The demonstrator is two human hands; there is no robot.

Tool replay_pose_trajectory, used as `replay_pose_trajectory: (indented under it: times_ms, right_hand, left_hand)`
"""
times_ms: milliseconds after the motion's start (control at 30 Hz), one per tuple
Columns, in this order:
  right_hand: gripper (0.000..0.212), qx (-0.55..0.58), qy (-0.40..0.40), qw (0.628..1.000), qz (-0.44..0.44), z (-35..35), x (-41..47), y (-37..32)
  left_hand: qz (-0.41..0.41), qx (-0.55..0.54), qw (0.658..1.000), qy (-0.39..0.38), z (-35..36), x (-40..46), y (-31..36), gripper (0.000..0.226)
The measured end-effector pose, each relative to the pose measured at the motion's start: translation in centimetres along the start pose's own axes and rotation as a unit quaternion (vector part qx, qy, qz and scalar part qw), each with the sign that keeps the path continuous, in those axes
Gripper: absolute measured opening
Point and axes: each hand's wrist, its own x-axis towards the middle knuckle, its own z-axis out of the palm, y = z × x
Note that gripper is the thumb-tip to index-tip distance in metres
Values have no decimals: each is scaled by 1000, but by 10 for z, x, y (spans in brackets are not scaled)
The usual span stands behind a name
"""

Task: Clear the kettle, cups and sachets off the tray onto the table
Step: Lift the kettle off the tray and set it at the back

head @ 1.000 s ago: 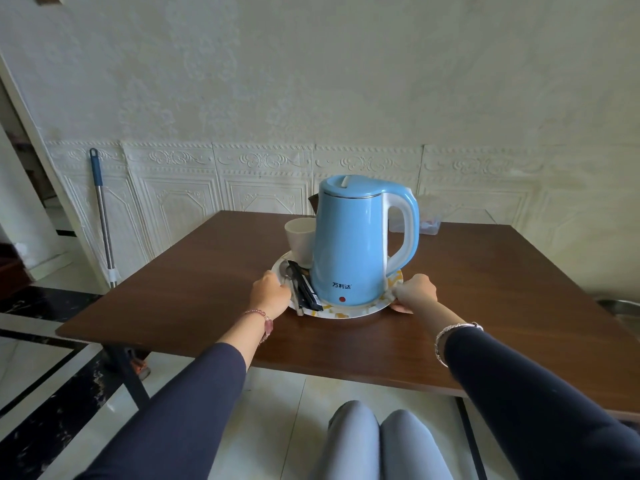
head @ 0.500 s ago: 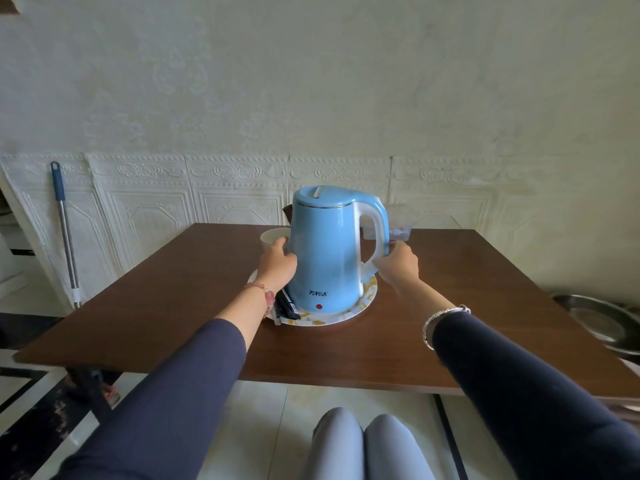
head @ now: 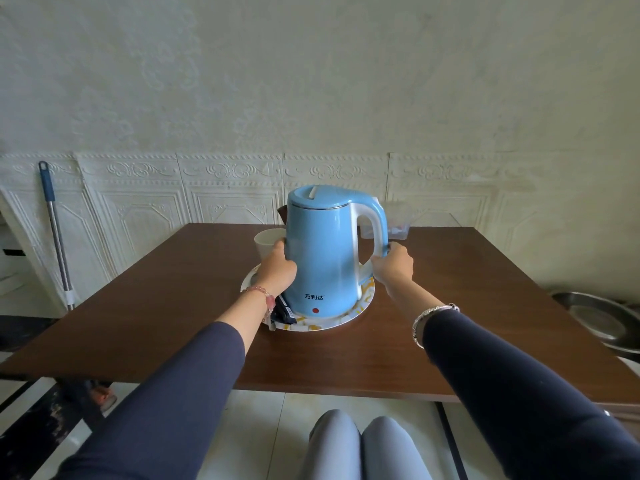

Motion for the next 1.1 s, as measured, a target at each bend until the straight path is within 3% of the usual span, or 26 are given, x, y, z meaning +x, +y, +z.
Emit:
replay_pose_trajectory:
  times_ms: [233,433,1100]
  right_hand:
    - [38,22,19,1000,3,-18,-5,-4]
    - [29,51,70,996,-6,-57,-5,-5]
    - [31,42,204,973,101,-164,12,82]
  left_hand:
    - [18,-8,1000,15,-2,-6,11,59]
    - [59,-28,998,24,10,-9,48,57]
    - [112,-23,987,-117,135,-29,124,65]
